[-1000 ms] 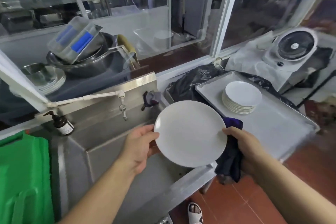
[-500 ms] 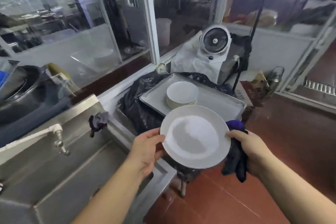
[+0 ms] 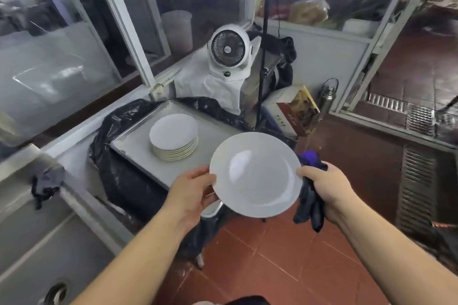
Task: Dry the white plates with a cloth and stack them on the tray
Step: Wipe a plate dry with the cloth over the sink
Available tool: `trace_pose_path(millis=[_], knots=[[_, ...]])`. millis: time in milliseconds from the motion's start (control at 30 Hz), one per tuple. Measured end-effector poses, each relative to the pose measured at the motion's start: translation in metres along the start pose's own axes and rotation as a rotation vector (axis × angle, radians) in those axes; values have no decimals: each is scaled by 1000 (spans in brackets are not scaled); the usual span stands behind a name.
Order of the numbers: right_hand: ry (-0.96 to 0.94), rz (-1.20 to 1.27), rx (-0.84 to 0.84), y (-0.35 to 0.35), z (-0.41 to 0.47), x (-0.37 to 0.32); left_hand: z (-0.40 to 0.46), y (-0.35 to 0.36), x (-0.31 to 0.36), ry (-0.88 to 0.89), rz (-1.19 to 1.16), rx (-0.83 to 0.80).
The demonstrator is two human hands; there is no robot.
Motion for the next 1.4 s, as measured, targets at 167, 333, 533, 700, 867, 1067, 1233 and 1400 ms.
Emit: trace_pose_path(millis=[167, 333, 533, 700, 867, 1067, 1233, 1400], knots=[[30, -56, 2, 0, 47, 7, 32, 14, 8, -30, -3, 38], [34, -142, -10, 39, 95, -1, 77, -1, 31, -43, -35, 69], [28, -314, -80, 100, 152, -22, 132, -33, 64, -85, -86, 95], [25, -427, -156, 168, 206, -28, 174, -75, 92, -101, -109, 178], [-7, -559, -296, 238, 253, -34, 211, -116, 97, -144, -192, 302], [-75, -640, -489, 332, 314, -28, 241, -149, 118, -124, -282, 464], [-103, -701, -683, 398, 357, -10, 266, -178, 114, -172, -315, 643], [-115, -787, -792, 445, 389, 7, 295, -193, 105, -251, -309, 708]])
Point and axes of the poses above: each hand's wrist, its own z-axis towards the middle knuckle, its own y-axis out of the palm, x = y × z, the point moved 7 cm from there along z, towards the middle knuckle, and after that the axes turned 10 degrees about -y, right-handed, at the moved point
